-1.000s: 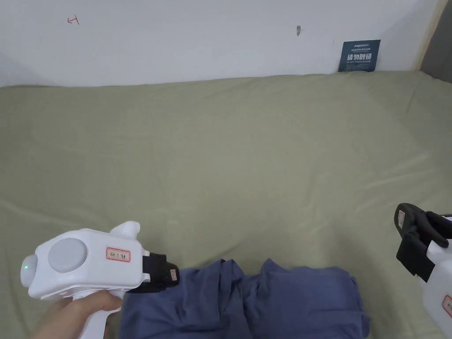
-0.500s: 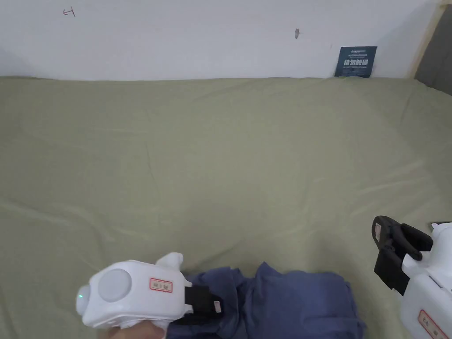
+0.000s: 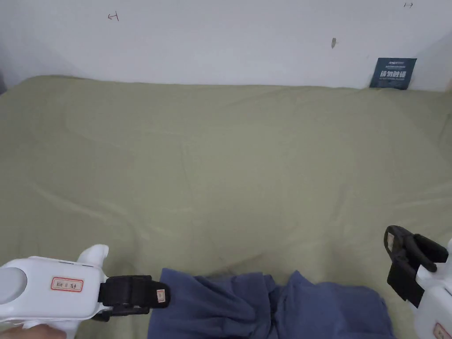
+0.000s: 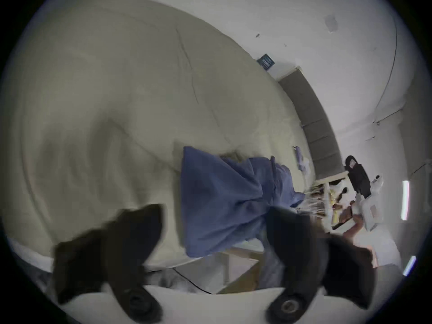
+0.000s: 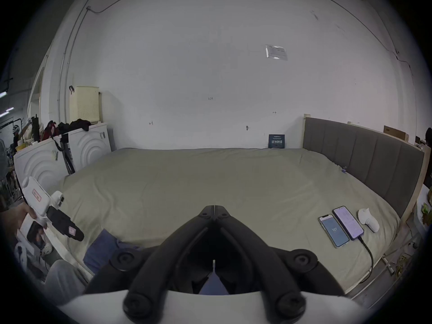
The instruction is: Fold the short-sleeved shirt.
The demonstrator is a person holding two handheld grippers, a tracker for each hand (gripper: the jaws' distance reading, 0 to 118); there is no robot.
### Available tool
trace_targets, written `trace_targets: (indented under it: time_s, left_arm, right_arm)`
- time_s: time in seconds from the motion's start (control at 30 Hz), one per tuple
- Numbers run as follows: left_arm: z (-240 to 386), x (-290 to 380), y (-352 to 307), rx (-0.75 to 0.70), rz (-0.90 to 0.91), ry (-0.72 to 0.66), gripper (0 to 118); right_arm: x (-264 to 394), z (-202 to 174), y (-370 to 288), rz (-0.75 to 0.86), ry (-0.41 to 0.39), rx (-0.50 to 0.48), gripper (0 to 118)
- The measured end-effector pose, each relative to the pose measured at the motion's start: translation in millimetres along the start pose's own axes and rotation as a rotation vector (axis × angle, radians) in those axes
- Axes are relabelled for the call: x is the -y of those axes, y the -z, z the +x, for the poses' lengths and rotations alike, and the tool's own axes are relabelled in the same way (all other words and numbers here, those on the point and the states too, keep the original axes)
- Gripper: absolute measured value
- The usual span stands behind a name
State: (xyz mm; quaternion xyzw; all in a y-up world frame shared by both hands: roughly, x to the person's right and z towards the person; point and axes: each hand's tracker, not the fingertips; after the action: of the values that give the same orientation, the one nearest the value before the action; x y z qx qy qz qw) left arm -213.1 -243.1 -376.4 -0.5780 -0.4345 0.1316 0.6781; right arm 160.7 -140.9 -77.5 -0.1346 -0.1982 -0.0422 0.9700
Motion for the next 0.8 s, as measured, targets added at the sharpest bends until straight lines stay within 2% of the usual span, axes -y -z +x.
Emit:
trace_targets:
  time_s: [0.23, 0.33, 0.37, 0.4, 0.43, 0.47, 0.53, 0.6, 0.8]
  left_arm:
    - [-38, -15, 52, 0.099, -0.047, -0.166, 108]
    - [-34, -15, 65, 0.239, -0.017, -0.176, 107]
    - [-35, -16, 69, 0.269, -0.032, -0.202, 100]
    - [-34, -15, 74, 0.3, -0.037, -0.244, 85]
    - [-33, -14, 78, 0.291, -0.043, -0.248, 61]
    - [-31, -14, 82, 0.253, -0.042, -0.24, 18]
    - [-27, -11, 90, 0.084, -0.076, -0.178, 14]
    - [-44, -11, 84, 0.172, -0.045, -0.211, 13]
    - [-39, -8, 28, 0.097, 0.062, -0.255, 9]
  right_arm:
    - [-1, -3, 0, -0.015, -0.028, 0.004, 1]
    - [-2, 1, 1, -0.021, -0.031, 0.015, 1]
    - [-2, 2, 1, -0.021, -0.032, 0.019, 1]
    - [-2, 3, 2, -0.024, -0.031, 0.022, 1]
    - [-2, 4, 2, -0.025, -0.029, 0.023, 1]
    - [-1, 6, 1, -0.025, -0.026, 0.025, 1]
    - [-1, 7, 0, -0.026, -0.024, 0.029, 1]
    - [0, 10, -2, -0.026, -0.029, 0.031, 1]
    - [-5, 14, -3, -0.012, -0.031, 0.028, 1]
